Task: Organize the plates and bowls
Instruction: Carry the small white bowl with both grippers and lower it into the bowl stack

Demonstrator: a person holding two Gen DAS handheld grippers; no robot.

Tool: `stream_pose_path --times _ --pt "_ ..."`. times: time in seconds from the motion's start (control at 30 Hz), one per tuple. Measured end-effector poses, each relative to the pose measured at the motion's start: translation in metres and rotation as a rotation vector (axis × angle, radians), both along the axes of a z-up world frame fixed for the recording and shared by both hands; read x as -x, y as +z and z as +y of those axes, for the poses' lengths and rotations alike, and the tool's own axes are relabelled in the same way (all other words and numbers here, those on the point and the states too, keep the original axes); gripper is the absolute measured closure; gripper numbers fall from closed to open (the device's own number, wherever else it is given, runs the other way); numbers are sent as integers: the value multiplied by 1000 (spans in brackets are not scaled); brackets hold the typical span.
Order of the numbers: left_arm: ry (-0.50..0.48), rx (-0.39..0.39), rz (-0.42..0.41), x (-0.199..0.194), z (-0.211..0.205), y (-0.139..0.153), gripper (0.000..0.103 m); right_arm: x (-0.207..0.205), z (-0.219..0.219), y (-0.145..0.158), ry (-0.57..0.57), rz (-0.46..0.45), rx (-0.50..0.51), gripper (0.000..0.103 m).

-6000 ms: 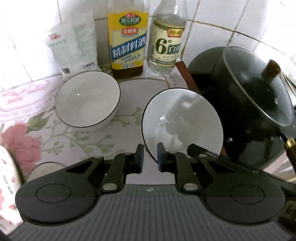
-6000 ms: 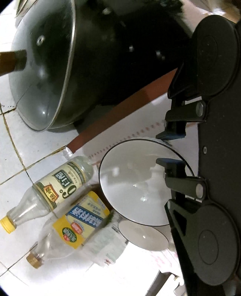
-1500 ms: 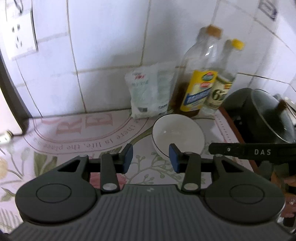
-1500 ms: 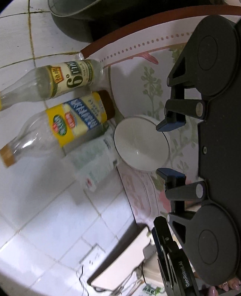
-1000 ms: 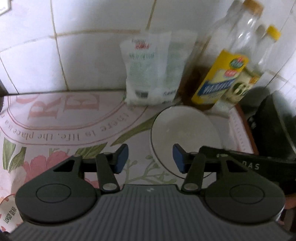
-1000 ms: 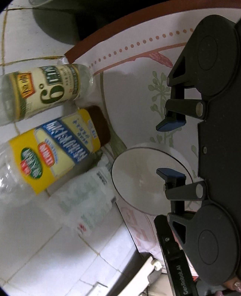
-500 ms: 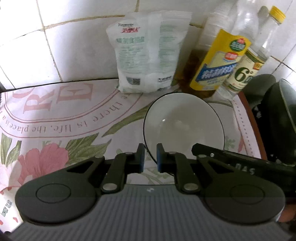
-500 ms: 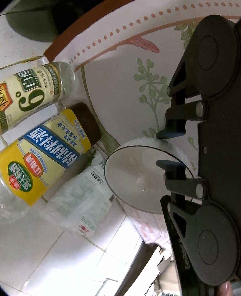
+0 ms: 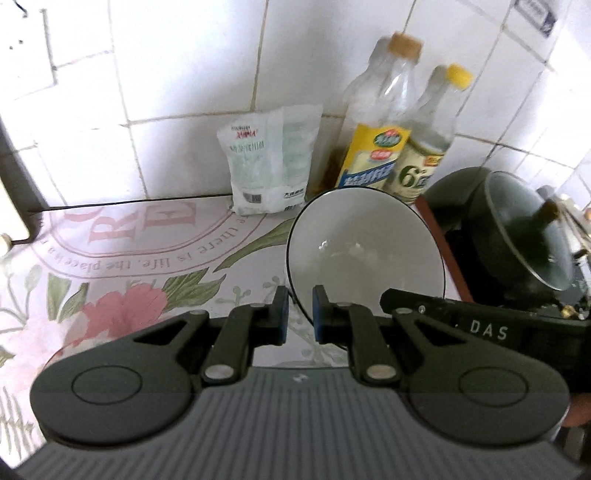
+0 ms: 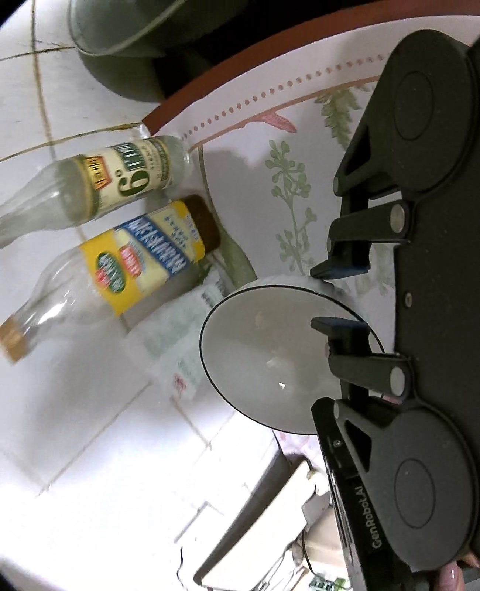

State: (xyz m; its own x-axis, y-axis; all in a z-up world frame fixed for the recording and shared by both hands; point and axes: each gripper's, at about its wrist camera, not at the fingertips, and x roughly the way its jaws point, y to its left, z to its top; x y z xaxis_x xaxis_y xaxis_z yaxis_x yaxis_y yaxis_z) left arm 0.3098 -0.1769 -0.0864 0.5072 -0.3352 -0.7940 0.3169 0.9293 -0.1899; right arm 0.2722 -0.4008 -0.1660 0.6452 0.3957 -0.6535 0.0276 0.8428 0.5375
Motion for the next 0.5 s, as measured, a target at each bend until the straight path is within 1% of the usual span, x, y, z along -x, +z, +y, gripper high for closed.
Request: stream_pose_path --times 0.13,0.27,0.4,0.5 --pt "6 16 -30 30 19 22 91 31 12 28 24 -33 17 77" --pt "16 16 -58 61 33 38 91 57 23 47 49 -59 44 77" --pt "41 36 -63 87 44 45 91 80 31 60 67 -78 54 76" --pt "59 51 -63 100 51 46 91 91 37 64 82 -83 68 76"
